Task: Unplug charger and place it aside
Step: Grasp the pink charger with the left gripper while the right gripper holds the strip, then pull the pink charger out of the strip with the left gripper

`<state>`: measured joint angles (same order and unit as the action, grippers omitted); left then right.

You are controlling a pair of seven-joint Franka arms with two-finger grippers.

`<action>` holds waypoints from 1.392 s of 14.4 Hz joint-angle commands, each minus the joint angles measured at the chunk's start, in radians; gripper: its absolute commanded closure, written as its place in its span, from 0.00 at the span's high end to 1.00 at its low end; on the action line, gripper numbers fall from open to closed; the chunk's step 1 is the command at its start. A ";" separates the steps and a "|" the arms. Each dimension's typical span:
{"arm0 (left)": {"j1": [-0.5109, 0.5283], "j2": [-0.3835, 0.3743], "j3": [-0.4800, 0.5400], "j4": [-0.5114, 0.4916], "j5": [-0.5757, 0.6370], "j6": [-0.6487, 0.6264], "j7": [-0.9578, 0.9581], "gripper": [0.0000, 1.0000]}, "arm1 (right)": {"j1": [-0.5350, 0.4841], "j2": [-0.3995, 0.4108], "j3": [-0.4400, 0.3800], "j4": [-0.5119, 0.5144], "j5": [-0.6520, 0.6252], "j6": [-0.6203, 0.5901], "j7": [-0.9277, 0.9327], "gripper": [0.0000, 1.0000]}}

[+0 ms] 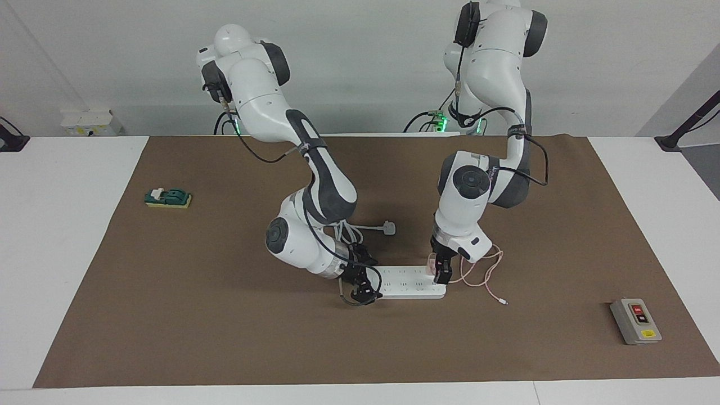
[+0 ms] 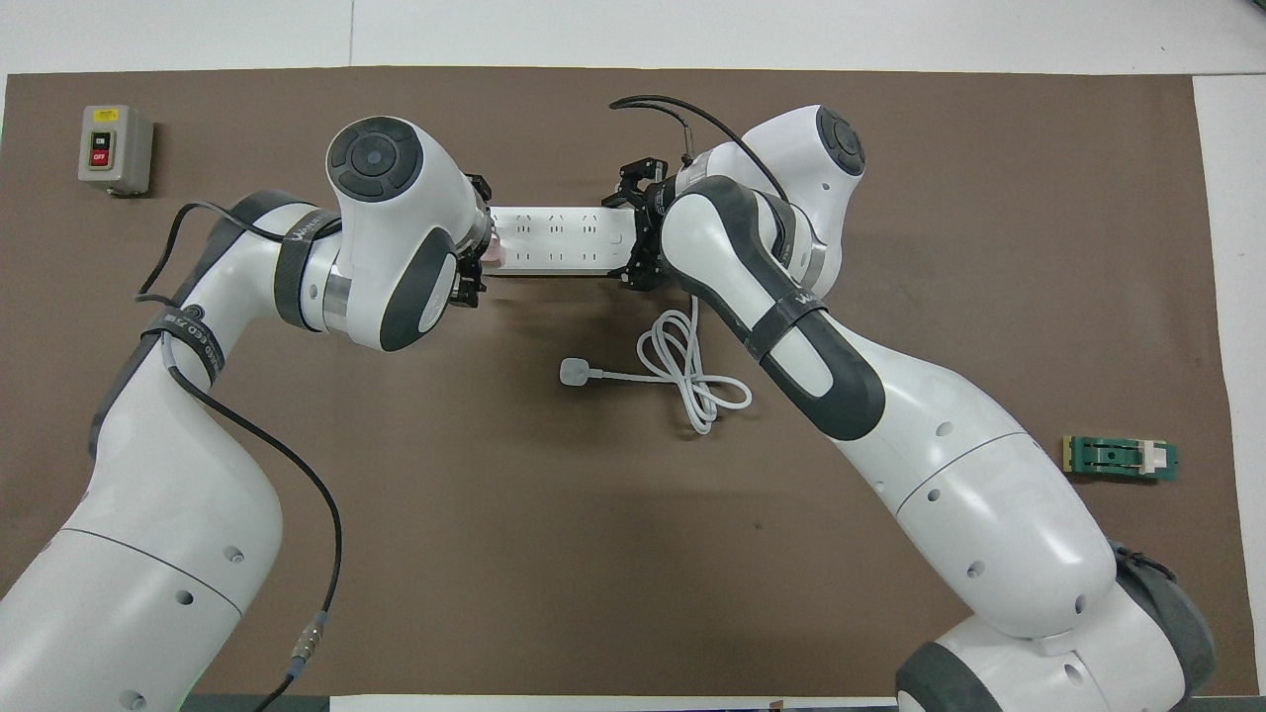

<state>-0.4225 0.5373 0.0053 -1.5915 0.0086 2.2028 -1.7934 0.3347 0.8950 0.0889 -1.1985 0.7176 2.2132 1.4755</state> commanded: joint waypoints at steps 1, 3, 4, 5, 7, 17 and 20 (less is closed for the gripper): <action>-0.024 -0.040 0.016 -0.058 0.016 0.032 -0.018 0.77 | -0.002 0.030 -0.002 0.048 -0.023 -0.007 0.016 1.00; -0.022 -0.040 0.016 -0.058 0.016 0.035 -0.018 0.77 | 0.004 0.041 -0.001 0.042 -0.029 0.006 0.014 0.87; -0.024 -0.040 0.016 -0.058 0.016 0.035 -0.017 0.77 | 0.004 0.042 -0.001 0.039 -0.029 0.014 0.012 0.61; -0.024 -0.040 0.016 -0.058 0.016 0.037 -0.017 0.77 | 0.004 0.042 -0.001 0.037 -0.029 0.017 0.012 0.50; -0.022 -0.040 0.016 -0.056 0.016 0.035 -0.015 0.77 | 0.004 0.042 -0.001 0.036 -0.029 0.019 0.012 0.46; -0.019 -0.039 0.016 -0.051 0.016 0.034 -0.012 0.11 | 0.004 0.041 -0.001 0.033 -0.024 0.022 0.006 0.46; -0.019 -0.039 0.018 -0.050 0.016 0.032 -0.012 0.00 | 0.004 0.041 -0.001 0.034 -0.023 0.022 0.008 0.47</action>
<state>-0.4281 0.5310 0.0085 -1.5973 0.0108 2.2243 -1.8016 0.3348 0.9049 0.0865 -1.1918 0.7124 2.2141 1.4825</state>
